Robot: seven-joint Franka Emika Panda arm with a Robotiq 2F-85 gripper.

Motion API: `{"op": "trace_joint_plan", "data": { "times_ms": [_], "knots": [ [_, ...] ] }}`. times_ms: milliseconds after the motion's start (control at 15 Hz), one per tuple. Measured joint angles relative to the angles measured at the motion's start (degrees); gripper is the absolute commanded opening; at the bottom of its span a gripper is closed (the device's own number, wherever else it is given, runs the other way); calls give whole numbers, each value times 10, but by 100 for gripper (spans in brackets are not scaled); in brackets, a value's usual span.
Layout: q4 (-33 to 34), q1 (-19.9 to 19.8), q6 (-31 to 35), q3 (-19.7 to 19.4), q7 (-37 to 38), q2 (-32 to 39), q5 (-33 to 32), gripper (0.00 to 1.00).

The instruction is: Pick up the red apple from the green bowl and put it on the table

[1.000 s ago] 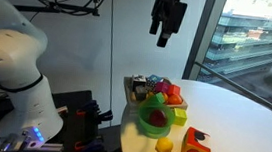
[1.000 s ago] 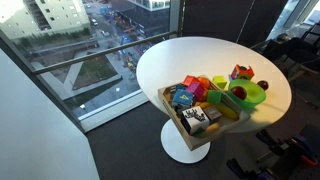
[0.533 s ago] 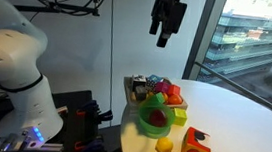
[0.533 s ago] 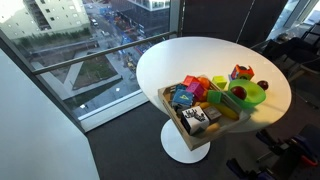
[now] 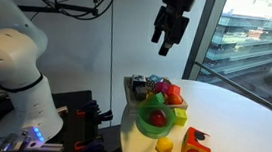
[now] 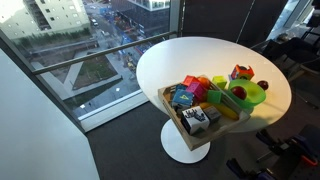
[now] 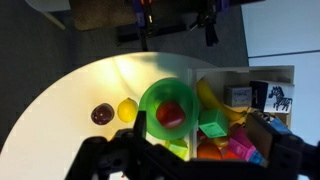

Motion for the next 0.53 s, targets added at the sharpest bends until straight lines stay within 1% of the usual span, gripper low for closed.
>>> {"op": "trace_joint_plan", "data": {
  "times_ms": [267, 533],
  "knots": [
    [5, 0, 8, 16, 14, 40, 0, 100],
    [2, 0, 46, 32, 23, 80, 0, 100]
  ]
}}
